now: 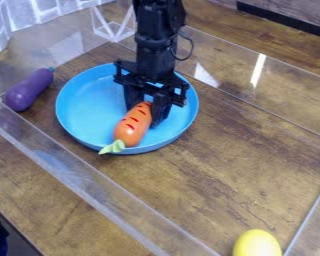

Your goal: Move the carrot to the left side

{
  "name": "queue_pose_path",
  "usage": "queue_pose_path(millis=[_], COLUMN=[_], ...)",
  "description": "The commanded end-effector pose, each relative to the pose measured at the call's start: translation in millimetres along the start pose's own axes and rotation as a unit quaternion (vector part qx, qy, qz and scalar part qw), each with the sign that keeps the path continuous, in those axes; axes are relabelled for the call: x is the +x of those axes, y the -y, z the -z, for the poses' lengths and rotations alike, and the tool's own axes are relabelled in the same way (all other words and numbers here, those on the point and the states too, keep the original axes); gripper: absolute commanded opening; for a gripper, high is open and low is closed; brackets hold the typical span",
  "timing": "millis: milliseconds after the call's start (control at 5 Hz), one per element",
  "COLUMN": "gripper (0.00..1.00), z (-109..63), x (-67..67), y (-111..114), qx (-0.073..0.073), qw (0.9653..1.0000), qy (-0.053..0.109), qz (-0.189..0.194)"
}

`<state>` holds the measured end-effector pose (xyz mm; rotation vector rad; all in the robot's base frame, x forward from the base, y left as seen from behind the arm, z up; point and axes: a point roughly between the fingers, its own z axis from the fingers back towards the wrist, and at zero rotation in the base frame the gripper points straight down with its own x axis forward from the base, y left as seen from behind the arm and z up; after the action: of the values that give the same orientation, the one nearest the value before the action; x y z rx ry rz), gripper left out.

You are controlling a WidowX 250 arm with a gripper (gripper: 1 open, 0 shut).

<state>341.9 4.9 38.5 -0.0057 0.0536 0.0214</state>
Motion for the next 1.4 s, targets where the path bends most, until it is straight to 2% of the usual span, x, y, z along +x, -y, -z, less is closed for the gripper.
queue_pose_path(millis=[0,200,400,600,1000,1200], gripper=[0.0,0.0,0.0,1.0,1.0,1.0], z=[-45.7,-63.7,-79.4,-75.8,-58.9,-53.2], x=[4.6,11.5,12.7,8.8,2.1,0.7], y=[-15,-30,-31,-28,-23,-42], qx=[0.001,0.0,-0.004,-0.002,0.001,0.012], qw=[0.9984,0.9975,0.9959,0.9946,0.9894,0.984], qy=[0.055,0.07,0.083,0.081,0.07,0.067], qz=[-0.015,0.003,0.037,0.065,0.128,0.165])
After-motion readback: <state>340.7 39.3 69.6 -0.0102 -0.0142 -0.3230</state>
